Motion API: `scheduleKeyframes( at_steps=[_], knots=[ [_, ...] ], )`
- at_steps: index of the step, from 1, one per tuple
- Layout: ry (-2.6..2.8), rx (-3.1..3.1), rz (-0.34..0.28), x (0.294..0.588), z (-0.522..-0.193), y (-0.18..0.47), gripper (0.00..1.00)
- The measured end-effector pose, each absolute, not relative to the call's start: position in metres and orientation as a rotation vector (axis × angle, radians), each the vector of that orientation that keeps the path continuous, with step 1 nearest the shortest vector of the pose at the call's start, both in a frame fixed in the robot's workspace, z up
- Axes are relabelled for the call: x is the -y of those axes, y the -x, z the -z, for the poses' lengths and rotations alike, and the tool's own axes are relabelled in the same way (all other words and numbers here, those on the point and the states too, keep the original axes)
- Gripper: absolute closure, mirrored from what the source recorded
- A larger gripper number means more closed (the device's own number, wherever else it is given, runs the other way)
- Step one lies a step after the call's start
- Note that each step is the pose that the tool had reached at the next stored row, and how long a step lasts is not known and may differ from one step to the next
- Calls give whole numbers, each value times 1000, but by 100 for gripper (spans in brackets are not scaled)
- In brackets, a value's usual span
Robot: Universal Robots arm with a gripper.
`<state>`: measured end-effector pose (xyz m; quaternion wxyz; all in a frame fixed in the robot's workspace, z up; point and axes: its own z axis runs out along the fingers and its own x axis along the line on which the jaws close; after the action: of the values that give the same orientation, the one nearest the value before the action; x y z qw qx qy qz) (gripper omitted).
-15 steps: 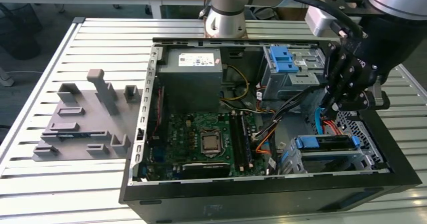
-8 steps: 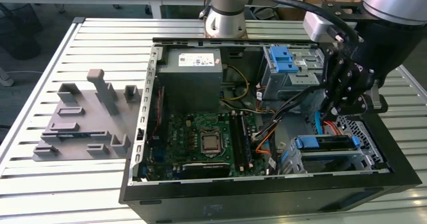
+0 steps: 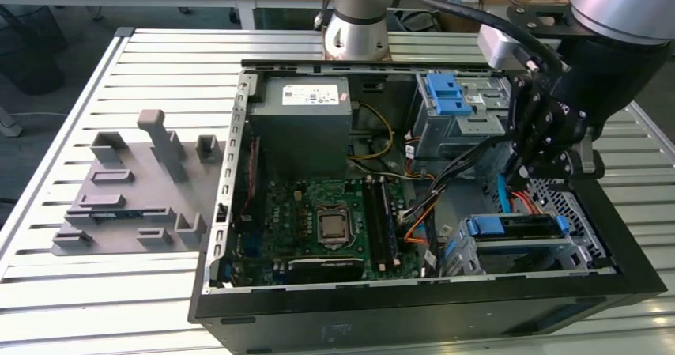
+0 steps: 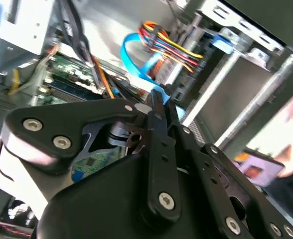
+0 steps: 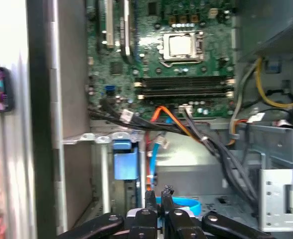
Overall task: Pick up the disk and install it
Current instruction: 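Insert the second disk wire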
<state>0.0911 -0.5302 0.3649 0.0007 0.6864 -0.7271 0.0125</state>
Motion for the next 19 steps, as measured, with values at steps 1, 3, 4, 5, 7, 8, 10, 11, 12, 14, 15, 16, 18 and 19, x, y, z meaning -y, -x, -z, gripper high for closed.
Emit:
scheduleKeyframes(
  at_steps=[1,3,4,5,7,8,10,11,12,14,15,16,18,19],
  knots=[
    [-2163,2292,-20,530,-365,-91,84],
    [-2171,2296,-7,531,-363,-91,84],
    [-2175,2293,-7,532,-362,-91,84],
    [-2180,2288,-7,533,-361,-91,84],
    [-2194,2275,-7,535,-360,-91,84],
    [-2201,2268,-7,535,-359,-91,84],
    [-2210,2260,-8,537,-358,-91,84],
    [-2215,2259,-13,537,-358,-90,84],
    [-2217,2260,-17,537,-358,-90,84],
    [-2218,2260,-18,537,-358,-89,84],
    [-2218,2261,-18,537,-358,-90,84],
    [-2218,2261,-17,538,-358,-89,84],
    [-2218,2261,-17,540,-355,-89,84],
    [-2218,2261,-17,540,-353,-89,84]
  ],
)
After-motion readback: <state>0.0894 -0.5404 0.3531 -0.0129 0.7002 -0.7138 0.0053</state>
